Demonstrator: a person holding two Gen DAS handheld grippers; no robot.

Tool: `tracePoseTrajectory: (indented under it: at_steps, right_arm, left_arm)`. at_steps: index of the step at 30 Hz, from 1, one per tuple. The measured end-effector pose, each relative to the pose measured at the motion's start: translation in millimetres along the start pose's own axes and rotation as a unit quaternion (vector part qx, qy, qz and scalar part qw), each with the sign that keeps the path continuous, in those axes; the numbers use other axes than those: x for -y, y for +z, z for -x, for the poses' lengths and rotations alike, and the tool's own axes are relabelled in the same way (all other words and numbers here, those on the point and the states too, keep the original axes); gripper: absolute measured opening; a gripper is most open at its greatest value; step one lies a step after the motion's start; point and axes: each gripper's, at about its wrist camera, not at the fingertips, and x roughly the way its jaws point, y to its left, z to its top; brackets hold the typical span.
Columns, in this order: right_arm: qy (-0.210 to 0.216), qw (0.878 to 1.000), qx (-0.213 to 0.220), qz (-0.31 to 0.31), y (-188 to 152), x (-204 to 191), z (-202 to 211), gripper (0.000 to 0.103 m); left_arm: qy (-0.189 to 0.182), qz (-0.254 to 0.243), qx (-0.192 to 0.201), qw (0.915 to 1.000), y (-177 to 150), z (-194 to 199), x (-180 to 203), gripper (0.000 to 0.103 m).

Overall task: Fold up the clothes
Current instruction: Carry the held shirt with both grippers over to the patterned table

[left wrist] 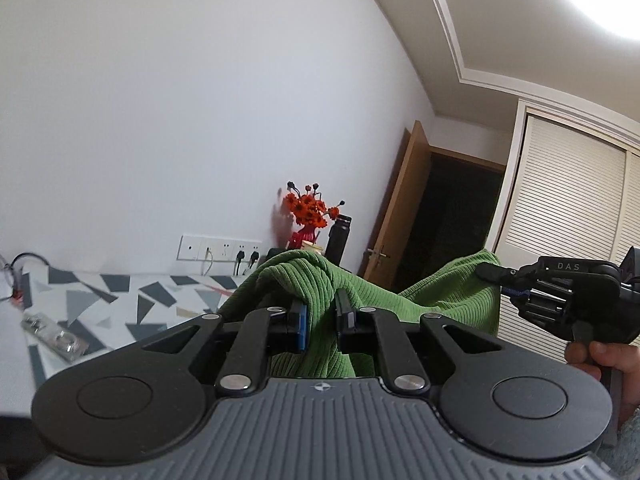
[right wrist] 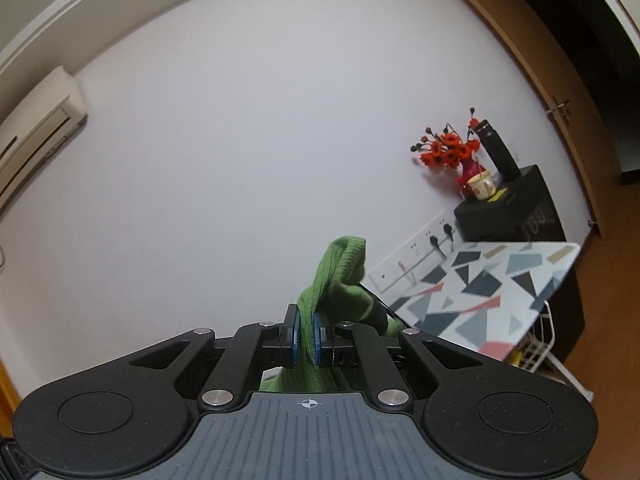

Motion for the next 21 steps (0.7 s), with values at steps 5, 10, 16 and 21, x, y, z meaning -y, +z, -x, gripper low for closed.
tracePoseTrajectory:
  at_steps: [5,10,16,21]
  right_arm:
    - [-0.001,1.0,0.013,-0.01,17.1,17.4,-80.2,0.006]
    - [0.017,0.999,0.043,0.003,48.2,7.0,-165.2,0.006]
    - [0.03,0.997,0.065,0.019,73.3,-9.4,-251.5,0.006]
    - [0.018,0.999,0.025,0.022,66.1,12.4,-324.1,0.006]
  left_arm:
    - [0.006,-0.017,0.005,0.9998,38.9,-62.8,-46.1,0.013]
    - [0.004,-0.044,0.045,0.998,84.3,-112.8,-84.3,0.013]
    - [0.009,-0.049,0.083,0.9953,112.3,-151.6,-115.0,0.013]
    - [0.047,-0.037,0.045,0.9972,95.8,-197.1,-146.2,0.013]
